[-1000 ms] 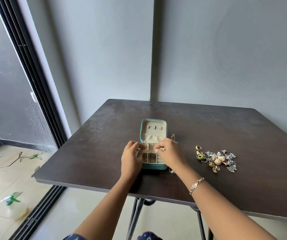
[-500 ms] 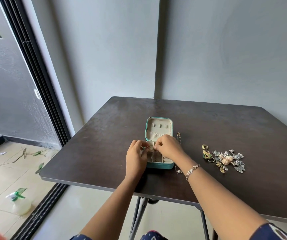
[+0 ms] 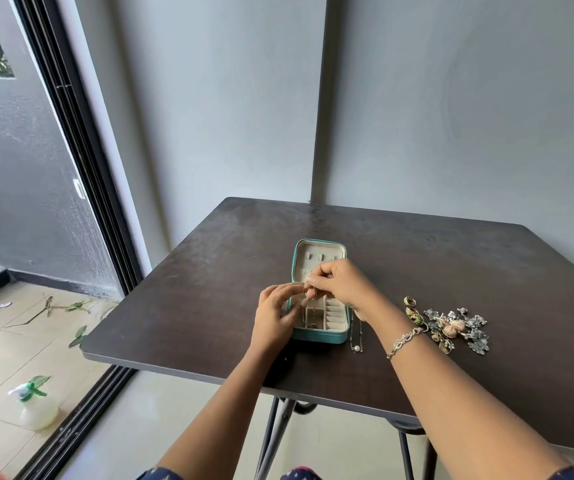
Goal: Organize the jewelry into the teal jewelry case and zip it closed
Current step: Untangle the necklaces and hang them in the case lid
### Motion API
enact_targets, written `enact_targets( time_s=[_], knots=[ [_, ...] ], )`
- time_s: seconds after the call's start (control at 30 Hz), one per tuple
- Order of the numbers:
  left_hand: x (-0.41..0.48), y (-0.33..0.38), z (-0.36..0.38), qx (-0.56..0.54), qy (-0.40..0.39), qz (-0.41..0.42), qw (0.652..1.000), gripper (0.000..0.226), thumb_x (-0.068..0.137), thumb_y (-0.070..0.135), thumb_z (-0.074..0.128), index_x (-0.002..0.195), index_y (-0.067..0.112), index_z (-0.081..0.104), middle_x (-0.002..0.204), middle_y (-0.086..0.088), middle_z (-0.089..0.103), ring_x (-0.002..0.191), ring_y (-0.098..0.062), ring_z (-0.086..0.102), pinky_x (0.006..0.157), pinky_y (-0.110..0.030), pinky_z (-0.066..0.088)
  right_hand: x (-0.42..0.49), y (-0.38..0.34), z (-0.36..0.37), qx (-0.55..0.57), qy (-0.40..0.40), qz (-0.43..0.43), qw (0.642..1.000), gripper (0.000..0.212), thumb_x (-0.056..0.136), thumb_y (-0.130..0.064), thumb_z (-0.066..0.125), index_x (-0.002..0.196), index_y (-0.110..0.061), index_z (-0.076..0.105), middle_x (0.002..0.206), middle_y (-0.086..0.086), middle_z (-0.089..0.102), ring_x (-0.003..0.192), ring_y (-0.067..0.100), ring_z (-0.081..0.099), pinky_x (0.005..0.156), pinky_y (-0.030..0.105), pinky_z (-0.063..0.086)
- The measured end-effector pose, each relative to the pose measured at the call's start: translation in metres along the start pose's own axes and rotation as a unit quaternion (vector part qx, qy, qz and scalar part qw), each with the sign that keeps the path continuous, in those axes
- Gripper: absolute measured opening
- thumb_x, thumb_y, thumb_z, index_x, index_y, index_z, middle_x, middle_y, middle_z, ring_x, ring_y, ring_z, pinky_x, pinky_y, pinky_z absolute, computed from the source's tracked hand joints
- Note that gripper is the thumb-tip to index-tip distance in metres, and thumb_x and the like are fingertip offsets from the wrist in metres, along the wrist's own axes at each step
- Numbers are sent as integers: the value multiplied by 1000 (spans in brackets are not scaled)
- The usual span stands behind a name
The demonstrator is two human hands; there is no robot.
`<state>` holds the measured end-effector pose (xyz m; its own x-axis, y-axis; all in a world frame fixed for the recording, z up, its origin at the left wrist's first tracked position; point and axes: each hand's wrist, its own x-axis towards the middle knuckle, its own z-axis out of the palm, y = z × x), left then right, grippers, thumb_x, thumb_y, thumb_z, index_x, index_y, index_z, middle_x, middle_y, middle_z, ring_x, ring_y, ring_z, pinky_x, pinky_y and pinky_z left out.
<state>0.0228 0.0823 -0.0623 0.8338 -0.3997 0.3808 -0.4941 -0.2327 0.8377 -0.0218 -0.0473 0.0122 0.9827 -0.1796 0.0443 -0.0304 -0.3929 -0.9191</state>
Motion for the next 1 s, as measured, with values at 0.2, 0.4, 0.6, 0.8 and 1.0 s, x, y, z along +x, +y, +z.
enact_targets(
  time_s=[0.2,0.4,0.6,0.8,1.0],
  knots=[
    [2,-5,0,-37,30,-19,999,5,81,23,65,78,26,68,93,13,66,103,-14,53,89,-43,47,-3,-10,-2,39,0,5,999,24,90,-1,52,67,-8,58,51,2,56,41,3,57,49,12,46],
    [3,-13,2,-57,42,-67,995,4,82,23,66,81,24,70,92,5,71,91,-17,64,76,-34,53,-2,-15,-10,27,21,31,999,23,91,-7,53,70,-8,61,57,2,50,37,5,46,47,17,42],
    [1,-4,0,-87,51,-68,993,8,84,13,64,80,14,70,78,7,70,66,6,59,59,-11,43,-6,-25,-22,69,22,43,996,19,89,-9,57,71,-5,62,57,3,49,34,4,42,39,14,37],
    [-1,-5,0,-138,59,-86,985,17,84,9,63,75,22,70,72,6,71,66,-5,62,63,-24,48,-9,-31,-35,101,9,48,994,11,84,-2,61,73,-3,63,60,6,51,35,4,45,44,19,39],
    [-1,-5,-1,-147,67,-102,982,17,85,10,63,76,22,71,75,2,72,70,-14,65,66,-34,51,-15,-29,-43,99,-2,56,994,13,86,5,54,80,-1,64,67,9,56,43,5,54,50,20,48]
  ],
)
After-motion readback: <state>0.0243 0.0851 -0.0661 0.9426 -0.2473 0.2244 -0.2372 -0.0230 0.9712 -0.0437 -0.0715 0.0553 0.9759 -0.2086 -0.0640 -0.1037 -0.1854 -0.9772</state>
